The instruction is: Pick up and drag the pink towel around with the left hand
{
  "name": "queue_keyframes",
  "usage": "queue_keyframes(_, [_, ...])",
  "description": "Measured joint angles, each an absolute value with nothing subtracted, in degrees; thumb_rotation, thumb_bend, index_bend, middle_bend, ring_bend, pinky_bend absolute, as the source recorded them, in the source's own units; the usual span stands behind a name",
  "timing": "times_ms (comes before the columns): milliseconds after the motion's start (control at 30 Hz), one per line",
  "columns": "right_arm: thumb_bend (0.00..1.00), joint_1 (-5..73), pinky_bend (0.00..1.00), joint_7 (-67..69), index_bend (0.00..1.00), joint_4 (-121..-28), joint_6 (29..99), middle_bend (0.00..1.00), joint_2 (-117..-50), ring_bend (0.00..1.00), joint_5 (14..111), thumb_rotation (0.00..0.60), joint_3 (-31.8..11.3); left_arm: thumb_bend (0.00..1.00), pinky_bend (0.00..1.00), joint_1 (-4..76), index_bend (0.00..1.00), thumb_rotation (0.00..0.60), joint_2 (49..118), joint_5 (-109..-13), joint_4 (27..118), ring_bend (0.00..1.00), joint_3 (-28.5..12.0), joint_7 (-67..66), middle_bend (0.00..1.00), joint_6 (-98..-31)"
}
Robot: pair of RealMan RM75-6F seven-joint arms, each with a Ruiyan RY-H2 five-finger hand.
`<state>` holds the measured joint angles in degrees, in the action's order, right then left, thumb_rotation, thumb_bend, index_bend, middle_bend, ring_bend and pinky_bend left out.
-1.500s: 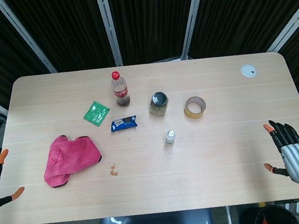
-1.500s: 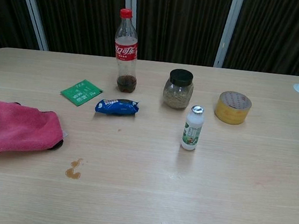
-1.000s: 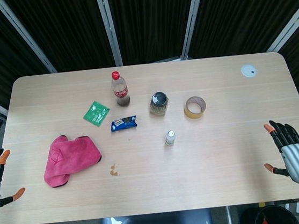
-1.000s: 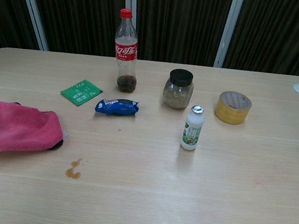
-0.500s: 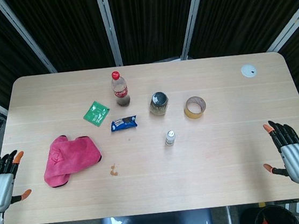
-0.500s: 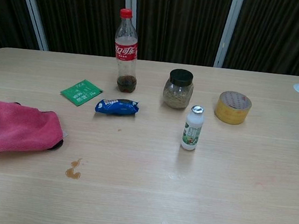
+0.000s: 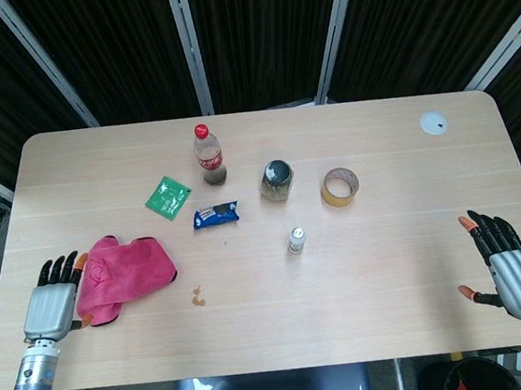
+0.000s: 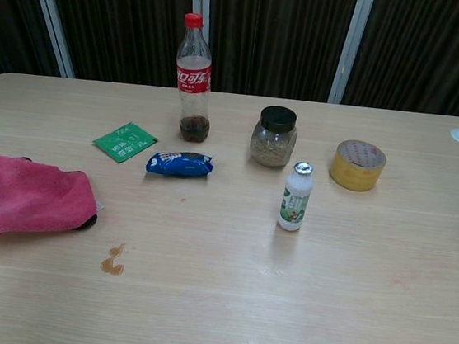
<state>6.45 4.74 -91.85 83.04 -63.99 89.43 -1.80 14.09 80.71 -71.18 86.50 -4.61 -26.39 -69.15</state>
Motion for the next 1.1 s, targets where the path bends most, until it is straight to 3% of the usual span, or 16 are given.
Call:
queue_keyframes(300, [0.0, 7.21, 0.0, 5.74, 0.0, -91.48, 81.51, 0.0, -64.24, 0.0, 88.58, 0.6, -2.1, 0.0, 0.0, 17.58, 0.0, 0.6, 87.1, -65.97, 79.67, 0.0, -6.7, -29.43, 0.0, -65.84])
queue_keyframes(867, [0.0, 7.81, 0.0, 5.88, 0.0, -91.29, 80.19, 0.0, -64.63, 0.0, 87.32, 0.6, -2.41, 0.0, 0.01, 23.44, 0.01, 0.6, 92.08, -59.41, 70.44, 0.0, -9.73, -29.47, 0.0, -58.28])
queue_keyframes(933, [0.0, 7.82, 0.0, 5.9, 0.0, -91.49, 79.95, 0.0, -64.56, 0.0, 87.02, 0.6, -2.42, 0.0, 0.05, 24.24, 0.1, 0.6, 92.34, -58.63, 70.47, 0.0, -10.42, -29.39, 0.0, -57.92])
queue_keyframes(1000, [0.0, 7.84, 0.0, 5.87, 0.0, -91.67, 79.85, 0.0, -64.48, 0.0, 86.94, 0.6, -2.42, 0.02, 0.13, 24.74, 0.28, 0.6, 92.41, -58.23, 70.72, 0.02, -10.65, -29.81, 0.04, -57.92])
queue_keyframes(1100, [0.0, 7.85, 0.0, 5.62, 0.0, -91.63, 79.94, 0.0, -64.41, 0.0, 87.1, 0.6, -2.39, 0.12, 0.3, 25.23, 0.47, 0.6, 92.55, -57.37, 71.28, 0.2, -10.86, -30.63, 0.26, -58.2])
